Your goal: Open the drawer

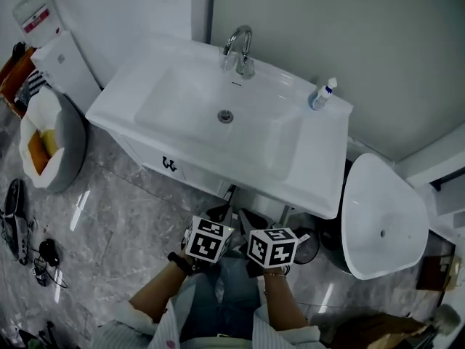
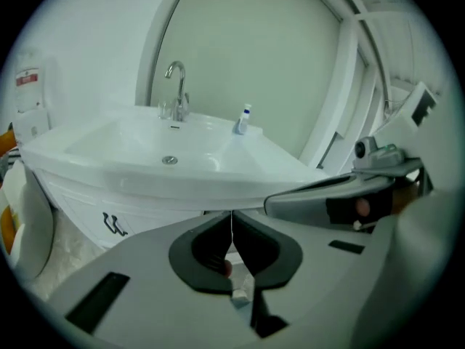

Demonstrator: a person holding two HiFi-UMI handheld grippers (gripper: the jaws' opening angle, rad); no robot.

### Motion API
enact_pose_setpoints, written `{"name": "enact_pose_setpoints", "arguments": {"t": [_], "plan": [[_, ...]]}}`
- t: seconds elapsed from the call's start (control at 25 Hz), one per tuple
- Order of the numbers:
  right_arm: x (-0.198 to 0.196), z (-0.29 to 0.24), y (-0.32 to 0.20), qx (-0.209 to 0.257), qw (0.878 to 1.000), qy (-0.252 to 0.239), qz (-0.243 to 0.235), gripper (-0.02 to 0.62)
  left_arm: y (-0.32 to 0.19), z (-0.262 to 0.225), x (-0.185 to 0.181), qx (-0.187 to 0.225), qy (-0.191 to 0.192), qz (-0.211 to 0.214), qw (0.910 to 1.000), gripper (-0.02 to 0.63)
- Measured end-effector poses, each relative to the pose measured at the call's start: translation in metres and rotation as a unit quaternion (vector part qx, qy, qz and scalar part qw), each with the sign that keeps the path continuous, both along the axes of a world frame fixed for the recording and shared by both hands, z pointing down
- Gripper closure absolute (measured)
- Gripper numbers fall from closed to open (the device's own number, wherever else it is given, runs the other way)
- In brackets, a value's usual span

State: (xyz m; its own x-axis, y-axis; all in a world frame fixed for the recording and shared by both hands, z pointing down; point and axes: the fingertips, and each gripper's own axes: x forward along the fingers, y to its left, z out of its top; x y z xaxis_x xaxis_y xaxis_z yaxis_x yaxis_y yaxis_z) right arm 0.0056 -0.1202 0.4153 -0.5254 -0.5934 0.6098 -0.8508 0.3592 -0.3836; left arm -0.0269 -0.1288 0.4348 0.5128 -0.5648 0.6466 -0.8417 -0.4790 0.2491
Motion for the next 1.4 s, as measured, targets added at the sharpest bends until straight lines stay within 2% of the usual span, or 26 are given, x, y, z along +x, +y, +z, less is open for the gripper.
{"name": "enact_pose_setpoints", "arguments": {"t": [0.2,0.44,0.56,0.84,1.2,1.4], "plan": [[0.010,-0.082,-0.019,0.067,0.996,-0.058,0.008,0.584,-0.014,-0.066,0.016,0.049,0.014,0.016,0.9985,0.589],[0.034,-0.155,-0.033,0.129,0.987,-0.091,0.009,0.586,-0.032,-0.130,0.039,0.103,0.028,0.023,0.9940,0.589],[0.045,-0.179,-0.032,0.149,0.985,-0.085,0.007,0.586,-0.033,-0.158,0.043,0.115,0.047,0.017,0.9921,0.589],[0.046,-0.205,-0.010,0.180,0.982,-0.060,-0.018,0.586,-0.013,-0.203,0.033,0.148,0.073,0.013,0.9862,0.589],[0.009,-0.203,0.035,0.196,0.979,-0.059,-0.015,0.586,0.031,-0.204,0.006,0.163,0.066,0.052,0.9830,0.589],[-0.003,-0.204,0.051,0.206,0.977,-0.060,-0.018,0.586,0.047,-0.210,-0.002,0.177,0.078,0.046,0.9799,0.589]]}}
